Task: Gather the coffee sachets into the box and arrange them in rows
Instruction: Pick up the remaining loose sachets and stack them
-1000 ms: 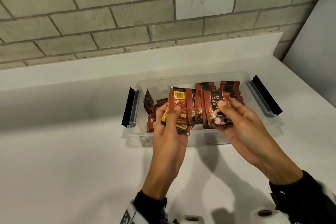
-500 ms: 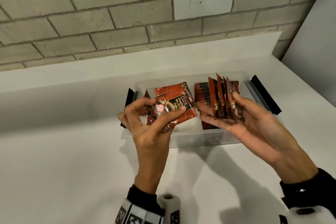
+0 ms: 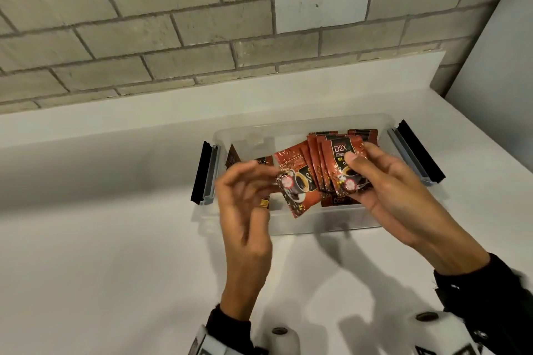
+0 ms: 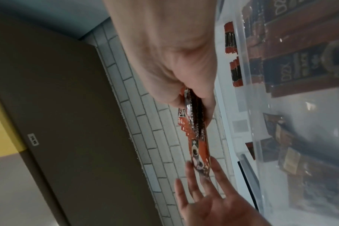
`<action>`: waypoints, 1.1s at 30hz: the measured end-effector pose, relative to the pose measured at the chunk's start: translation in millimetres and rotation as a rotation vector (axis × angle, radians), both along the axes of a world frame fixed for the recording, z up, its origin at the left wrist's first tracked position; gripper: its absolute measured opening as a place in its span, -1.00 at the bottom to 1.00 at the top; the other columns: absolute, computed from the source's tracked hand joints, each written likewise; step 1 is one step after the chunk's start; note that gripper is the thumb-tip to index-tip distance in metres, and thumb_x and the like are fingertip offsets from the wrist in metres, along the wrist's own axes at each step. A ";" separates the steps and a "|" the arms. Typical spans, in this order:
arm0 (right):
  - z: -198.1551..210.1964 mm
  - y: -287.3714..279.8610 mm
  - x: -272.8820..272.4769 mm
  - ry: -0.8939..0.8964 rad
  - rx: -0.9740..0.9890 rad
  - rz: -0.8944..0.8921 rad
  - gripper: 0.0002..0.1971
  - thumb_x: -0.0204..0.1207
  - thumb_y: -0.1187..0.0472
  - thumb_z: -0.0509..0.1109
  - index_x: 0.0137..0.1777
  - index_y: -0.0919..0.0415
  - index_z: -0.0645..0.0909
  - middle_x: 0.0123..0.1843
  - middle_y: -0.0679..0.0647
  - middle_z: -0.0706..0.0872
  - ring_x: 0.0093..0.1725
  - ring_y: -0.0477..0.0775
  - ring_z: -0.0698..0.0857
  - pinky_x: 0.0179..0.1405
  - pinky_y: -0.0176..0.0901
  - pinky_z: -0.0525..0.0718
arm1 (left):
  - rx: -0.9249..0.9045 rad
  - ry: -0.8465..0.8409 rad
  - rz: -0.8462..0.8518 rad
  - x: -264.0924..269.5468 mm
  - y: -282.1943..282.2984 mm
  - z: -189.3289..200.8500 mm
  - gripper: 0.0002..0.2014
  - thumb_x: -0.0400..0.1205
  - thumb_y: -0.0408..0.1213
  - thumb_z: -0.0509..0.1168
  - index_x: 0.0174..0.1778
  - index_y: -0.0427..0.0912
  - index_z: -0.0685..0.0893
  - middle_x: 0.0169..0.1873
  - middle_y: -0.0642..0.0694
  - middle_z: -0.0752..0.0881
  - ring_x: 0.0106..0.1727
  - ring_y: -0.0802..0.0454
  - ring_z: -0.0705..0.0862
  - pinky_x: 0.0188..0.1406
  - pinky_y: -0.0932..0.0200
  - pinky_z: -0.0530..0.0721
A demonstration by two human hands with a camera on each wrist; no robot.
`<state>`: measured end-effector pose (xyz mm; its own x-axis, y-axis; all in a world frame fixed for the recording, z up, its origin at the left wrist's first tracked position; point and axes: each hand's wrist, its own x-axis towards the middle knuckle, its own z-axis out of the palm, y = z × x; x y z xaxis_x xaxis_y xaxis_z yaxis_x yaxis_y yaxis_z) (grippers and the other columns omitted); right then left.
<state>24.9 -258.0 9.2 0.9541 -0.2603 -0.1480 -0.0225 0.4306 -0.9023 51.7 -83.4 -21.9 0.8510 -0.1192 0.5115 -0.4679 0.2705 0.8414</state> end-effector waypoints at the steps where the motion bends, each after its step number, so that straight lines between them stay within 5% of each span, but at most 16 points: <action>1: 0.8 -1.8 0.3 -0.001 -0.029 0.014 -0.78 0.61 0.29 0.23 0.19 0.19 0.61 0.03 0.09 0.80 0.03 -0.03 0.75 -0.02 -0.23 0.75 | -0.069 0.074 -0.020 1.0 0.8 4.2 -0.50 0.52 -0.63 0.07 0.26 0.00 0.40 0.13 -0.11 0.62 0.06 0.00 0.70 0.02 0.11 0.66; 5: 4.5 -5.1 -0.1 0.010 -0.171 0.098 -0.75 0.56 0.23 0.26 0.21 0.15 0.60 0.12 0.24 0.73 0.07 0.06 0.68 0.18 -0.04 0.68 | 0.157 0.374 -0.191 13.2 6.1 17.3 -0.49 0.54 -0.29 0.39 0.39 0.09 0.44 0.10 0.12 0.71 0.06 0.14 0.75 -0.08 0.22 0.73; 9: 5.1 -3.6 2.1 0.025 -0.218 0.063 -0.78 0.66 0.27 0.17 0.21 0.14 0.58 0.00 0.04 0.76 -0.03 -0.09 0.71 0.12 -0.11 0.68 | 0.302 0.475 -0.279 19.2 7.4 19.8 -0.58 0.51 -0.45 0.40 0.23 0.03 0.63 -0.07 0.04 0.81 -0.05 0.09 0.80 -0.24 0.31 0.71; 16: -8.6 -6.2 -5.5 0.109 0.065 -0.044 -0.65 0.56 0.21 0.30 0.33 0.26 0.55 0.08 0.09 0.78 0.03 -0.07 0.75 0.12 -0.15 0.59 | 0.106 0.538 -0.008 16.8 -4.2 9.9 -0.62 0.50 -0.49 0.44 0.14 -0.04 0.59 -0.14 -0.03 0.82 -0.11 0.02 0.81 -0.33 0.26 0.73; 19: -17.7 3.2 -9.3 0.133 0.080 0.004 -0.49 0.47 0.13 0.35 0.43 0.22 0.49 0.19 0.09 0.76 0.16 -0.04 0.73 0.37 0.03 0.51 | 0.010 0.573 -0.005 12.0 -12.3 10.0 -0.61 0.47 -0.51 0.46 0.15 -0.12 0.56 -0.09 -0.14 0.81 -0.13 0.00 0.80 -0.31 0.21 0.74; 24: -17.6 16.4 -8.5 0.129 0.034 0.049 -0.64 0.44 0.08 0.35 0.21 0.18 0.64 0.25 0.23 0.72 0.39 0.22 0.59 0.56 0.19 0.28 | -0.111 0.577 -0.084 9.1 -19.9 12.3 -0.65 0.50 -0.60 0.37 0.09 -0.19 0.48 -0.14 -0.13 0.82 -0.17 -0.05 0.81 -0.31 0.14 0.76; 29: -12.9 16.8 -7.4 0.090 0.013 0.073 -0.73 0.56 0.17 0.27 0.22 0.10 0.64 0.22 0.18 0.74 0.37 0.24 0.60 0.50 0.19 0.40 | -0.139 0.559 -0.114 9.5 -14.4 15.6 -0.68 0.46 -0.45 0.41 0.10 -0.21 0.53 -0.09 -0.13 0.82 -0.13 -0.04 0.81 -0.28 0.15 0.75; 33: -5.1 5.4 -5.9 0.023 0.103 0.030 -0.72 0.61 0.26 0.21 0.29 0.20 0.56 0.21 0.22 0.74 0.15 0.22 0.75 0.00 0.15 0.77 | -0.054 0.517 -0.064 12.4 -4.7 15.4 -0.73 0.49 -0.35 0.41 0.11 -0.21 0.65 -0.04 -0.18 0.80 -0.09 -0.09 0.80 -0.19 0.13 0.76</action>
<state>19.1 -252.6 4.1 0.9573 -0.2138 -0.1948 -0.0574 0.5199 -0.8523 64.2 -88.2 -6.4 0.9859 -0.1642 0.0335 0.0237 0.3343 0.9422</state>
